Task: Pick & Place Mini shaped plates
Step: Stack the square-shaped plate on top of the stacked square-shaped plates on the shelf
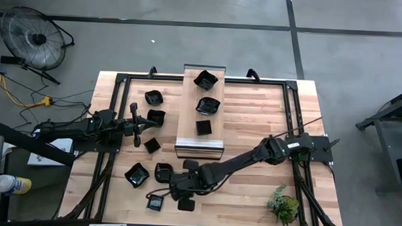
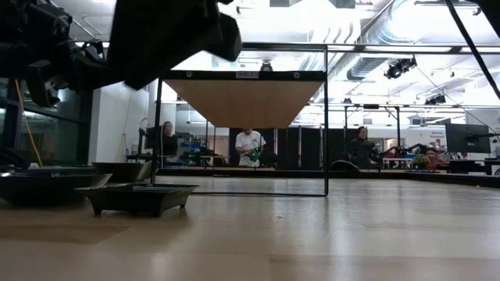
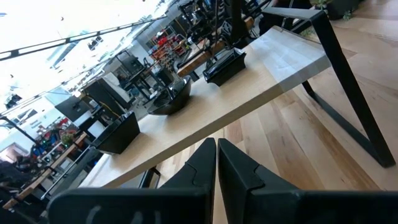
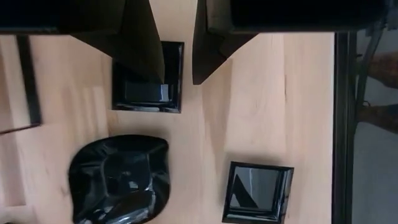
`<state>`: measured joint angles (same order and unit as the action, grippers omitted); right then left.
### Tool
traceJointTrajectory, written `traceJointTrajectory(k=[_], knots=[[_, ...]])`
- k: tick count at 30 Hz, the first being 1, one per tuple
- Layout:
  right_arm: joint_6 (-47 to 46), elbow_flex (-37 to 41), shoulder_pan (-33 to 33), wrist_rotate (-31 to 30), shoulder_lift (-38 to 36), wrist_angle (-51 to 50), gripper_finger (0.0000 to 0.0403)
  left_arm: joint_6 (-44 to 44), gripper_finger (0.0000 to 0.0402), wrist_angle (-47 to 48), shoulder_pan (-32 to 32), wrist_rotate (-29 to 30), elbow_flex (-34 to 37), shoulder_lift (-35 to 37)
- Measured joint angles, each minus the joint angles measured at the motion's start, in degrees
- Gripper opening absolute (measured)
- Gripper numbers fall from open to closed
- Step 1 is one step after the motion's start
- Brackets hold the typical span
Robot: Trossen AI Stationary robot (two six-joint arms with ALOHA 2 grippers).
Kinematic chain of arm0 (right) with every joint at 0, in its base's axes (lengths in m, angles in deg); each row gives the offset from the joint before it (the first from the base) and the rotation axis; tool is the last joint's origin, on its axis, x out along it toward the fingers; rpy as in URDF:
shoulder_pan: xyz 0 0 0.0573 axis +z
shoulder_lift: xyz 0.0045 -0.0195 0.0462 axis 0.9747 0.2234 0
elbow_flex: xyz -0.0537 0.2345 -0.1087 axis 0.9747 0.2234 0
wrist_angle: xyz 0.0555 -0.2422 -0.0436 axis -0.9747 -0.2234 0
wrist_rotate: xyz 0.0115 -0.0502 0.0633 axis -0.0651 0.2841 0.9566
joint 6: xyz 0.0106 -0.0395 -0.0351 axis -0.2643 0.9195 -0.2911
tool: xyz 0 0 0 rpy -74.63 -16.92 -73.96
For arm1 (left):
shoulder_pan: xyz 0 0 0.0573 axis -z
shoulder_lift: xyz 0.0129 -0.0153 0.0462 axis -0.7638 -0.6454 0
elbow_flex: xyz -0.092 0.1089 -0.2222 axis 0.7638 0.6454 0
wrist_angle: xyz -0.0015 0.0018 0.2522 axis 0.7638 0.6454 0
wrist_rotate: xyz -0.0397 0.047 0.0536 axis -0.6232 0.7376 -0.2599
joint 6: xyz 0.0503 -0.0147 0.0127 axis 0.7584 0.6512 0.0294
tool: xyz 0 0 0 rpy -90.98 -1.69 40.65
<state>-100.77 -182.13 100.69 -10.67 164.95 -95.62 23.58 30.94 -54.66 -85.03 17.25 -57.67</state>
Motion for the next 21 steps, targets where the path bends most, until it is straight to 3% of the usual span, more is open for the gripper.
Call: traceJointTrajectory(k=[15, 21], knots=[[-1.3, 0.0, 0.83, 0.95, 2.61, 4.69, 0.008, 0.0, 0.0012, -0.01, 0.01, 0.01, 0.01, 0.0], [-4.4, -0.09, 0.86, 0.71, 3.04, 4.65, 0.0123, 0.0, 0.0012, -0.01, 0.0, 0.0, 0.0, 0.01]])
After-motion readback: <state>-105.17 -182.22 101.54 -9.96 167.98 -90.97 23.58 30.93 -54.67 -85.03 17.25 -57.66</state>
